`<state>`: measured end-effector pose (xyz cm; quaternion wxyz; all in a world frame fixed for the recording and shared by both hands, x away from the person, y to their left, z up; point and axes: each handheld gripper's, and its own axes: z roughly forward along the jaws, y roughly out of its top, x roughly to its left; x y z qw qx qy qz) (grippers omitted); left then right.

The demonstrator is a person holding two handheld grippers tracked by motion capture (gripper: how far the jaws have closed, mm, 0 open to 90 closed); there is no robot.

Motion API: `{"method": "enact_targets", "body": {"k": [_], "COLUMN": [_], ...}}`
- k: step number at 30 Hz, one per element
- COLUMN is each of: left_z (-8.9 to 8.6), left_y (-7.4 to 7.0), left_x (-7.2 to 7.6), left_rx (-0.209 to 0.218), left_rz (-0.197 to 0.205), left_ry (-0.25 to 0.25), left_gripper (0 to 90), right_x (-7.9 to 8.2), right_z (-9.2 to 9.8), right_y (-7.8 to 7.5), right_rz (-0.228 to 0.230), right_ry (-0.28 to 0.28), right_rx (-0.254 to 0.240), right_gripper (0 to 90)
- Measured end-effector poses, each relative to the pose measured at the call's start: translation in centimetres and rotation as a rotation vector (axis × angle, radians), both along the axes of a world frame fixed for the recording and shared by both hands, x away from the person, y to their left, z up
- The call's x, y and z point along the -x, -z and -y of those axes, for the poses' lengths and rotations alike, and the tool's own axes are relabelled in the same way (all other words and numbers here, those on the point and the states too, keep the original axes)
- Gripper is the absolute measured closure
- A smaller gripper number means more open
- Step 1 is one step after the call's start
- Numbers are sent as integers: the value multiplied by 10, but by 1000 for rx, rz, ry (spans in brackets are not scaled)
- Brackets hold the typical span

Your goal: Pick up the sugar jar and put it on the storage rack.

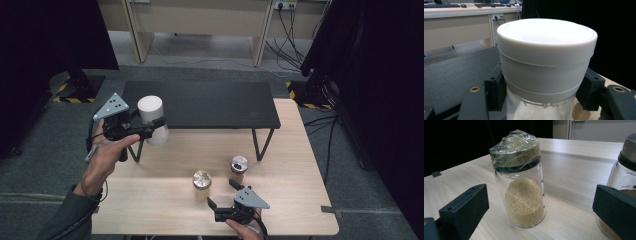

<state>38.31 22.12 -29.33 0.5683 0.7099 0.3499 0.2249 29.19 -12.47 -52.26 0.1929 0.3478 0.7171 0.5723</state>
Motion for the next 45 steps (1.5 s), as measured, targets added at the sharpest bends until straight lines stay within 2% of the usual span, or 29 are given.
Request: {"method": "enact_targets", "body": {"k": [7, 19, 24, 35, 45], "left_z": [0, -1, -2, 1, 5], "left_y": [-7, -11, -17, -23, -24], "left_x": [-7, -24, -27, -35, -43], "left_rx": [0, 0, 11, -7, -5], "left_rz": [3, -3, -7, 4, 15], "left_ry": [-18, -57, -65, -93, -118], "left_gripper": [352, 352, 352, 352, 352], "right_x": [0, 0, 0, 0, -1], "right_z": [0, 0, 0, 0, 0], "right_y": [0, 0, 1, 0, 1], "right_rz": [-1, -3, -4, -5, -7], "right_ry": [-1, -2, -1, -3, -2], "right_rx": [-2, -2, -3, -3, -6], "right_gripper": [8, 8, 8, 8, 8]}}
